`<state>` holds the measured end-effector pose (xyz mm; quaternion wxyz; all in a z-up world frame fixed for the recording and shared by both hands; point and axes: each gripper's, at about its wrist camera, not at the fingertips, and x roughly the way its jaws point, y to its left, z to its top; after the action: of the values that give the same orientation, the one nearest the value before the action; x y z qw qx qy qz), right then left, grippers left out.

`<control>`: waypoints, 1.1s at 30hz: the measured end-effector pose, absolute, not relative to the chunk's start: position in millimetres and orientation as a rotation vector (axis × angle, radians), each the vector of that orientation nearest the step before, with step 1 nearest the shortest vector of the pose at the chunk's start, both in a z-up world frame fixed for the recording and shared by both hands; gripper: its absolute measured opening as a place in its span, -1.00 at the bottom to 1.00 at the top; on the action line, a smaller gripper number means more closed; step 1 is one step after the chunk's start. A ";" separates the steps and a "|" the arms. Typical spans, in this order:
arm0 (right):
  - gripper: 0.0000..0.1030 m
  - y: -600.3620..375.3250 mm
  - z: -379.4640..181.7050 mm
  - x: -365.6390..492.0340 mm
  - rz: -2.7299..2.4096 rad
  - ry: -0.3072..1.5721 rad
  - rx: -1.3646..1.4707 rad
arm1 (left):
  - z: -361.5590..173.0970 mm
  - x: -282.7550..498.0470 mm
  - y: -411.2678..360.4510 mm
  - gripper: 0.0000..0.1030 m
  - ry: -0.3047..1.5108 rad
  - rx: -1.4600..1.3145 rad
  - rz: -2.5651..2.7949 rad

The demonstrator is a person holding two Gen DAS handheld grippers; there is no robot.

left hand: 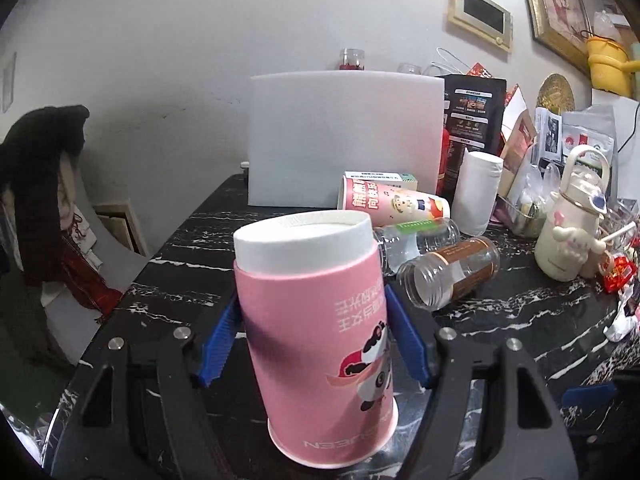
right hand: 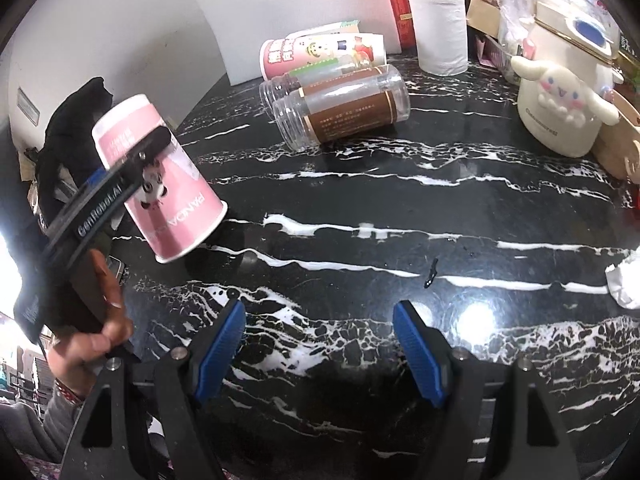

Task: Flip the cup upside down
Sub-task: 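Carry the inverted cup with the left gripper over the open table, then lower the cup mouth-down onto the table and open the left gripper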

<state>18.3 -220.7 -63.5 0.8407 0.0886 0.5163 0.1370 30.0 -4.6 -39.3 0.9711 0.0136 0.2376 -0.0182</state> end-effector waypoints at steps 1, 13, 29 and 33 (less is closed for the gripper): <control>0.49 -221.0 -62.9 17.2 0.288 1.090 0.185 | -41.0 26.0 -6.3 0.34 0.475 0.038 -0.035; 0.49 -222.2 -60.6 2.7 0.284 1.088 0.179 | -52.7 6.6 -6.1 0.34 0.558 0.007 -0.042; 0.49 -219.1 -64.0 -0.4 0.291 1.091 0.186 | -51.5 4.6 -2.1 0.35 0.587 -0.028 -0.045; 0.49 -218.5 -62.5 -0.2 0.291 1.084 0.187 | -42.4 3.1 0.5 0.43 0.580 -0.018 -0.043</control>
<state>-0.2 -218.5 -62.5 0.8425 0.0884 0.5132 0.1380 3.1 0.5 -42.4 0.9580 -0.0089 0.2860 -0.0211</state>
